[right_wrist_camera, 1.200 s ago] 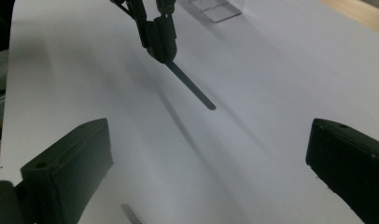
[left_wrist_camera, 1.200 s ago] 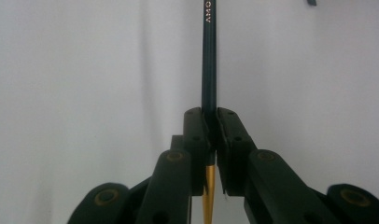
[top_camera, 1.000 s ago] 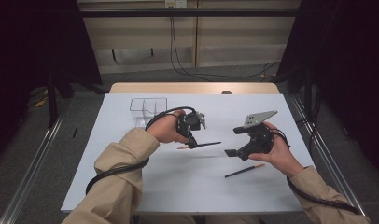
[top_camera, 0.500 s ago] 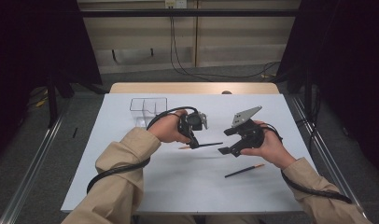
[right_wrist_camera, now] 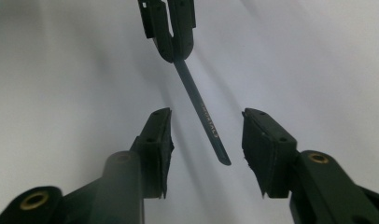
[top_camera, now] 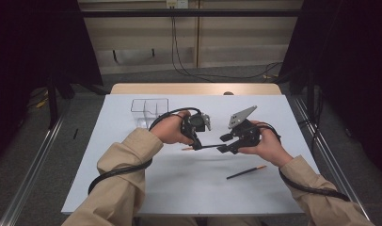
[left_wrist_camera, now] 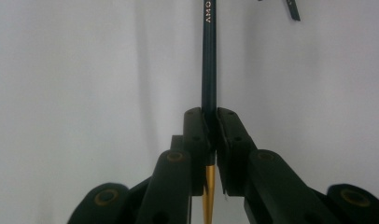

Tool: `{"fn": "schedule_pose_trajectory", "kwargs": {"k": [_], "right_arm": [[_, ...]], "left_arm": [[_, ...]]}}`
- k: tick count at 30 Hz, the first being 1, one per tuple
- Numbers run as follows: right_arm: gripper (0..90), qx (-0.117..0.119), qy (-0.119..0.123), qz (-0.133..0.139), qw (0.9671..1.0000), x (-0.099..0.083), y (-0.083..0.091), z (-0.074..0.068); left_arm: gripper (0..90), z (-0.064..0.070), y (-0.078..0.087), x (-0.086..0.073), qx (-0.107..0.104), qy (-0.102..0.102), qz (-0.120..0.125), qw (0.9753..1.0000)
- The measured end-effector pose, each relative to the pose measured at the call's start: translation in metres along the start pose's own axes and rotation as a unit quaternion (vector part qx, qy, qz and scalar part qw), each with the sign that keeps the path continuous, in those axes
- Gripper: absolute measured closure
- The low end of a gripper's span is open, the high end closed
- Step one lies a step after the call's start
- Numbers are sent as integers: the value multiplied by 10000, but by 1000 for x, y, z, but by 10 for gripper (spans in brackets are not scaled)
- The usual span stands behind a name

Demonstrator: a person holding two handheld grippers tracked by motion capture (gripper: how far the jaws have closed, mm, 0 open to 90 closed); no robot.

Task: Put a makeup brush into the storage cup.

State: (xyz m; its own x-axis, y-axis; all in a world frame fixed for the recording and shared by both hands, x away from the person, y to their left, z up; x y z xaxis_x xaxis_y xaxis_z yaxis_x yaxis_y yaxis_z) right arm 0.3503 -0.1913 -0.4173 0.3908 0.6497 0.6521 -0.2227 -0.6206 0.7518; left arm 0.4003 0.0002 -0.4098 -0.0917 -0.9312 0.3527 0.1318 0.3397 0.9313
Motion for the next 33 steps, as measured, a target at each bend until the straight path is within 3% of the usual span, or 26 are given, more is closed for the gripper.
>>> {"fn": "schedule_pose_trajectory", "kwargs": {"k": [15,22,33], "right_arm": [[690,228,270,-326,9988,6,-15,-6],[807,294,402,-456,9977,5,-18,-5],[846,465,411,-649,9960,0,-28,-8]], "left_arm": [[833,3,-3,4,-84,-34,59,9999],[832,4,1,5,-166,-129,106,9997],[829,4,8,10,-171,-153,239,9995]]}}
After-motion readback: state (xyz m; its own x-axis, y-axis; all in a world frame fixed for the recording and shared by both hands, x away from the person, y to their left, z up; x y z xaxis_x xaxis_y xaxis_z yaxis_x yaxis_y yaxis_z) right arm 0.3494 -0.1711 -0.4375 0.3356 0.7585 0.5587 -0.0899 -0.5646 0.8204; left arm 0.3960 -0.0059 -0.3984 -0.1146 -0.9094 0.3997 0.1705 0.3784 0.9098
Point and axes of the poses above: each handheld gripper's, and its own axes: y roughly backward along the jaws, x roughly out of its top, z roughly to its right, the point moved 1 cm from there along -y, roughly forward along the jaws, and after that the axes turned 3 degrees about -y, right-handed, at the moved point
